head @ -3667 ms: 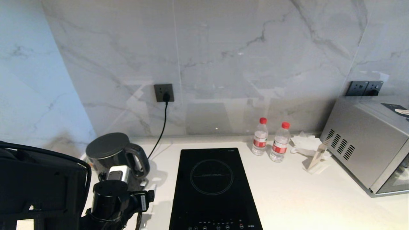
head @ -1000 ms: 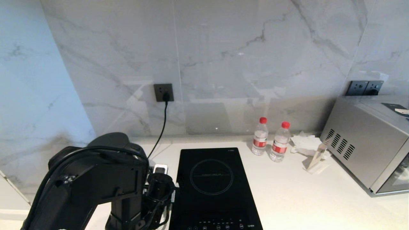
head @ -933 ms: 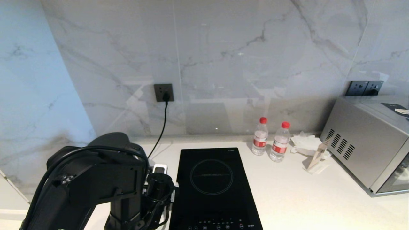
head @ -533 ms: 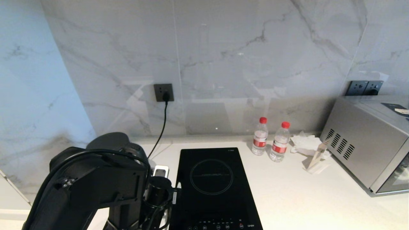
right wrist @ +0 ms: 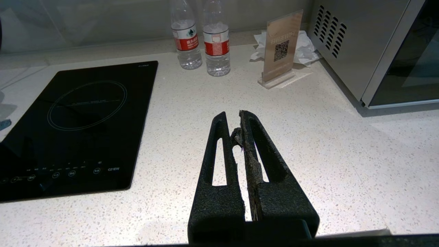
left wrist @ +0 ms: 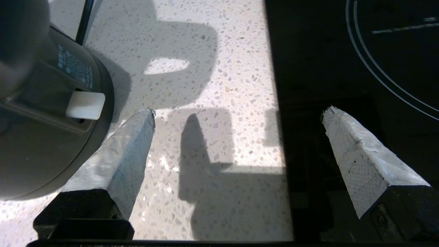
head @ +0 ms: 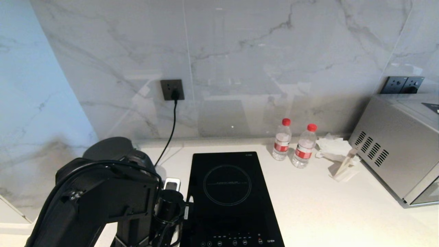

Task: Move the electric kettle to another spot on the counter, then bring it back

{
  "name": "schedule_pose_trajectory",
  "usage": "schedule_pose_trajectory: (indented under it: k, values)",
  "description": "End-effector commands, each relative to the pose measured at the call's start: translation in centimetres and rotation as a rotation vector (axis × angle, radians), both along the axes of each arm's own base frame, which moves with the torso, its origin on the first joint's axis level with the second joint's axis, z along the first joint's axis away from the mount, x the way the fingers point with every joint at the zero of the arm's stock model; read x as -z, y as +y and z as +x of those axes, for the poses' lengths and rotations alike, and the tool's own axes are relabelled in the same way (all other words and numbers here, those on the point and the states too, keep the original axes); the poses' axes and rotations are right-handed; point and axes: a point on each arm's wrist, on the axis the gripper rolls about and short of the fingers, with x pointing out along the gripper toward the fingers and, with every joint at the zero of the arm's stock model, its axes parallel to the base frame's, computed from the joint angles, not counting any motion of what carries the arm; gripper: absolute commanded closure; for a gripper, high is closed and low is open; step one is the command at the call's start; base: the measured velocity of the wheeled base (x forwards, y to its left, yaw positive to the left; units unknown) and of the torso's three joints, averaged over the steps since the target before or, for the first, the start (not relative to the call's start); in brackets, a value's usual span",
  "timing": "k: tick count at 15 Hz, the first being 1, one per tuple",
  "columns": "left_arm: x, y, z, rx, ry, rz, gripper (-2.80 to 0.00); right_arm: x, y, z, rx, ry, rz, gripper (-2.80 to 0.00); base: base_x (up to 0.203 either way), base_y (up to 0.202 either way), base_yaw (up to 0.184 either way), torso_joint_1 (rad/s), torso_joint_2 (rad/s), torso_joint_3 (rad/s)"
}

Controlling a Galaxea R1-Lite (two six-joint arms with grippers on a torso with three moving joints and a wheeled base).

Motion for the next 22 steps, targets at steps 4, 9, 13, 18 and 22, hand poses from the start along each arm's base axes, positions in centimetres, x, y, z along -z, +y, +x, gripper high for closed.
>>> schedule_pose_trajectory:
  k: [4, 9, 13, 18, 22]
  values:
    - [-0.7, -0.2, 0.2, -0.005, -0.057, -0.029, -2.80, 0.0, 0.0, 0.0, 0.000, 0.000, 0.000, 0.00, 0.000, 0.000, 0.000, -0.001, 0.00, -0.022]
    - [0.5, 0.3, 2.3, -0.137, -0.091, 0.038, -2.80, 0.0, 0.0, 0.0, 0.000, 0.000, 0.000, 0.00, 0.000, 0.000, 0.000, 0.000, 0.00, 0.000]
    - [0.5, 1.4, 2.8, -0.179, -0.077, 0.055, -2.80, 0.0, 0.0, 0.0, 0.000, 0.000, 0.000, 0.00, 0.000, 0.000, 0.000, 0.000, 0.00, 0.000]
    - [0.5, 2.3, 3.3, -0.186, -0.063, 0.096, -2.80, 0.0, 0.0, 0.0, 0.000, 0.000, 0.000, 0.00, 0.000, 0.000, 0.000, 0.000, 0.00, 0.000]
    - [0.3, 2.3, 3.5, -0.178, -0.012, 0.128, -2.80, 0.0, 0.0, 0.0, 0.000, 0.000, 0.000, 0.00, 0.000, 0.000, 0.000, 0.000, 0.00, 0.000]
